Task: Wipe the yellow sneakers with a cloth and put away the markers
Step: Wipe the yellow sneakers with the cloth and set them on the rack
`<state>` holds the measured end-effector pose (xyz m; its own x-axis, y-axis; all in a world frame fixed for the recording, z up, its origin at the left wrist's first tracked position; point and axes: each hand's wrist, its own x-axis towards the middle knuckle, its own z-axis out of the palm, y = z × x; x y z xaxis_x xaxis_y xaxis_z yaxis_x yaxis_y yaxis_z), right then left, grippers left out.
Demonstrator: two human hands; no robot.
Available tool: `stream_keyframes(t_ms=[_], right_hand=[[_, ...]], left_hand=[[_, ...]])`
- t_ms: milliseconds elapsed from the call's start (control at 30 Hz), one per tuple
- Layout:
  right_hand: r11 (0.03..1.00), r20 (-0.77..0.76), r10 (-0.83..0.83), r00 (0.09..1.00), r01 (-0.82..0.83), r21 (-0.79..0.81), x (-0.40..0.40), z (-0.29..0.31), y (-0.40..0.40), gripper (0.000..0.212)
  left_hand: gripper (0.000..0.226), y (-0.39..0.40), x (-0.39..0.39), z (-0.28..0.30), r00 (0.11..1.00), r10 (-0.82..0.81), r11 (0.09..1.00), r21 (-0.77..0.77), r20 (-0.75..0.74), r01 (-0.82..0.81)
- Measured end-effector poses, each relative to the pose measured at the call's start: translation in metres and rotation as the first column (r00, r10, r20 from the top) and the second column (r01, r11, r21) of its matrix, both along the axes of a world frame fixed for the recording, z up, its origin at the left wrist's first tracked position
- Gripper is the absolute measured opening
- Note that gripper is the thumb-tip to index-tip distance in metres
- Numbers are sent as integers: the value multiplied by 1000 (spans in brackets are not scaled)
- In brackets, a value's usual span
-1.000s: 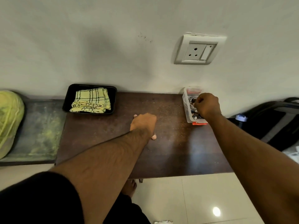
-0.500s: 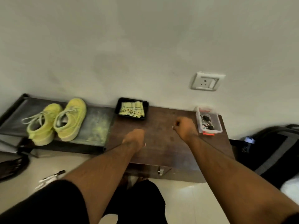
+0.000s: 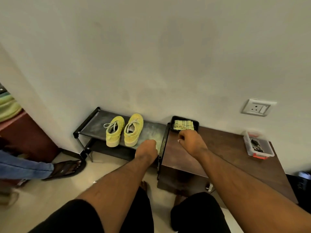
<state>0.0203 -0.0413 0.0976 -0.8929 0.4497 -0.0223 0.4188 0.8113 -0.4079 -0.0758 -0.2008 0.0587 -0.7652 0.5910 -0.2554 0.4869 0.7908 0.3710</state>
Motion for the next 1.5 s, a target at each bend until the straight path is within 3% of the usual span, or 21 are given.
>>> stream_keyframes(t_ms=[167,400,500,600,700,800,867,1000,1100,1167,1233,1300,1333,1367,1400,1433,1500], right_hand=[[998,75,-56,996,54,28,-49,-23,19,10],[995,172,-101,980,97,30,-131,-76,77,37],[991,194,-136,971,135,17,-149,-92,106,44],[995,335,-101,937,89,52,-155,-105,135,56],[998,430,-22,902,42,-38,-161,-116,151,62],[994,410,9,912,37,-104,-164,-123,163,55],[992,378,6,926,42,-118,-164,-126,170,47],[993,413,107,904,-121,7,-162,-136,174,51],[982,413,105,904,-160,99,-162,-143,174,44],[993,298,24,954,-58,104,-158,-141,172,39],[992,35,-126,991,125,28,-150,-133,168,34],[903,-274,-393,878,311,-297,-134,-120,160,29],[771,-368,-555,746,296,-564,-121,-115,153,26],[562,-378,-709,595,154,-813,-105,-105,141,26],[360,-339,-803,491,-54,-931,-86,-98,128,30],[176,-268,-848,457,-233,-956,-64,-94,113,39],[-102,-108,-884,456,-412,-906,-24,-94,79,54]], left_hand=[[32,-6,-67,-26,999,13,1000,23,45,-14],[37,8,-163,-74,985,168,986,7,49,-169],[28,16,-186,-88,975,222,974,-50,24,-220],[23,28,-200,-96,976,216,971,-104,-16,-217],[36,40,-217,-109,977,209,970,-136,31,-203],[57,47,-232,-124,972,214,969,-144,96,-199],[58,48,-236,-132,961,258,961,-135,103,-243],[50,46,-235,-141,935,340,941,-39,102,-337],[38,39,-228,-131,901,399,892,156,172,-425],[29,34,-208,-113,854,425,789,341,299,-512],[38,29,-174,-89,795,392,650,473,462,-595],[38,23,-133,-73,722,311,522,524,618,-673],[38,21,-113,-70,689,253,467,538,679,-702],[39,20,-93,-71,658,192,427,541,728,-724],[39,19,-72,-76,625,134,397,537,769,-745],[34,21,-54,-80,588,79,369,524,805,-767],[18,29,-26,-87,490,-7,319,466,872,-825]])
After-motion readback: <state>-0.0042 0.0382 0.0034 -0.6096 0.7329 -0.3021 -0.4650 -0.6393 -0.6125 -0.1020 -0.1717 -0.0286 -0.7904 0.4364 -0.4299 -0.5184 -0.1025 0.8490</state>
